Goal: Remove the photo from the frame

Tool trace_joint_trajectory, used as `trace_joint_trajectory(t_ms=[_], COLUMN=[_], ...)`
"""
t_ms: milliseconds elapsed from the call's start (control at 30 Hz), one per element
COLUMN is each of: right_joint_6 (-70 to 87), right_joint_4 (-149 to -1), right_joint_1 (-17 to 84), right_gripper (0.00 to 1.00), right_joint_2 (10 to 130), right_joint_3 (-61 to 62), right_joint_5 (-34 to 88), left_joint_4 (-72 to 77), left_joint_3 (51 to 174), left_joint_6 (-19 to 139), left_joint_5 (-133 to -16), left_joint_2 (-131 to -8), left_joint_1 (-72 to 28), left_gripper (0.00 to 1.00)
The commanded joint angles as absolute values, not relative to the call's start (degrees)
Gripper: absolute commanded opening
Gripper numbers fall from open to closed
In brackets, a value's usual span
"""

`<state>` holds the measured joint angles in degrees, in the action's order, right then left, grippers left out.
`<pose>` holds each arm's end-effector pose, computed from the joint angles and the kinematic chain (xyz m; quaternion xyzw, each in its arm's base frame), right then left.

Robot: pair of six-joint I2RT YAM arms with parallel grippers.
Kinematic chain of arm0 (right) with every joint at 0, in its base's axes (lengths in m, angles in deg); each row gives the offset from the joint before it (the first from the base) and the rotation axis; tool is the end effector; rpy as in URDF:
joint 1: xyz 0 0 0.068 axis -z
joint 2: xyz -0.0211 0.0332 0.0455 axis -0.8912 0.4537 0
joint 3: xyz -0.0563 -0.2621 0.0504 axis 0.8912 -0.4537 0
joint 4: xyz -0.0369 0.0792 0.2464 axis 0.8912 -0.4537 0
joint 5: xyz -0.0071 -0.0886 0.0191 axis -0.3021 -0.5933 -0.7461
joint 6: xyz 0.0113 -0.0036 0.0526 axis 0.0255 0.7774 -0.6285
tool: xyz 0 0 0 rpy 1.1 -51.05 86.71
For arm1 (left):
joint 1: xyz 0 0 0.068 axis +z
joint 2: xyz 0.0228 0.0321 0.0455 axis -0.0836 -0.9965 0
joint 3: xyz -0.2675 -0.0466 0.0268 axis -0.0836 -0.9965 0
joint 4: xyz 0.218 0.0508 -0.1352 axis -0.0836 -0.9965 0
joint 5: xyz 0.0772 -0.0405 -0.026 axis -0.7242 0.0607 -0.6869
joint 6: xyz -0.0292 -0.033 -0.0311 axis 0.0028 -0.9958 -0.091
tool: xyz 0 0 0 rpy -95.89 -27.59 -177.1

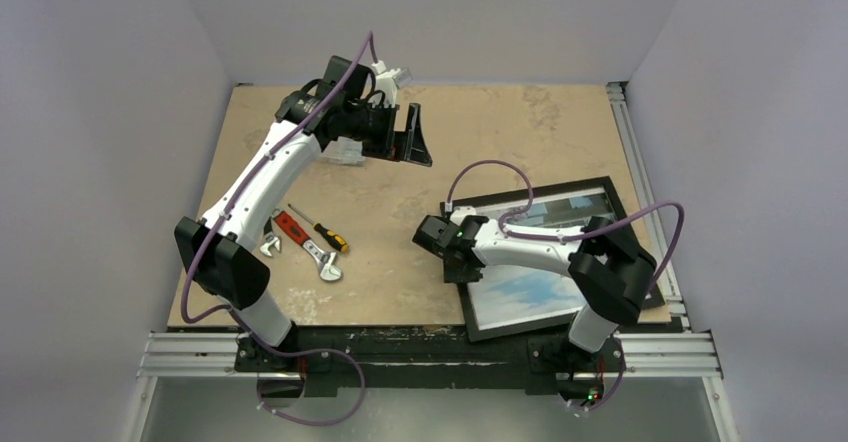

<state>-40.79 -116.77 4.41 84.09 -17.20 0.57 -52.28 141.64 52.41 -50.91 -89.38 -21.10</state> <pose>0.1626 0.2447 0.1693 -0.0053 0.9829 -0.0131 0.1835 0.3093 -0.1710 0.3863 0.1557 0.8856 -0.3715 0.2311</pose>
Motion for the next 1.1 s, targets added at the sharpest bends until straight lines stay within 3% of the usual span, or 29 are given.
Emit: trace_joint_trajectory(t_ms=[0,433,1067], right_joint_6=[-51.81,-52.09,-46.96], right_joint_4=[-122.06,-126.09,-131.07], right_joint_1=[4.31,4.32,4.31], right_gripper=[0.00,0.00,0.00], right_joint_2=[86.66,89.87,83.33], right_joint_3=[-13.49,-6.70,-2.85], right_joint_5=[-3.84,-7.18,-9.63], left_joint_4=[-50.02,-49.69,-49.61], left_joint_3=[141.31,141.19,141.05], left_joint_6=[52.26,51.74,51.47], left_joint_5=[-49.64,-48.11,-48.80], left_joint_2=[-86.67,-86.19,-86.78], left_joint_1=[-20.69,-20.62,-19.66], left_gripper=[0.95,0.95,0.95])
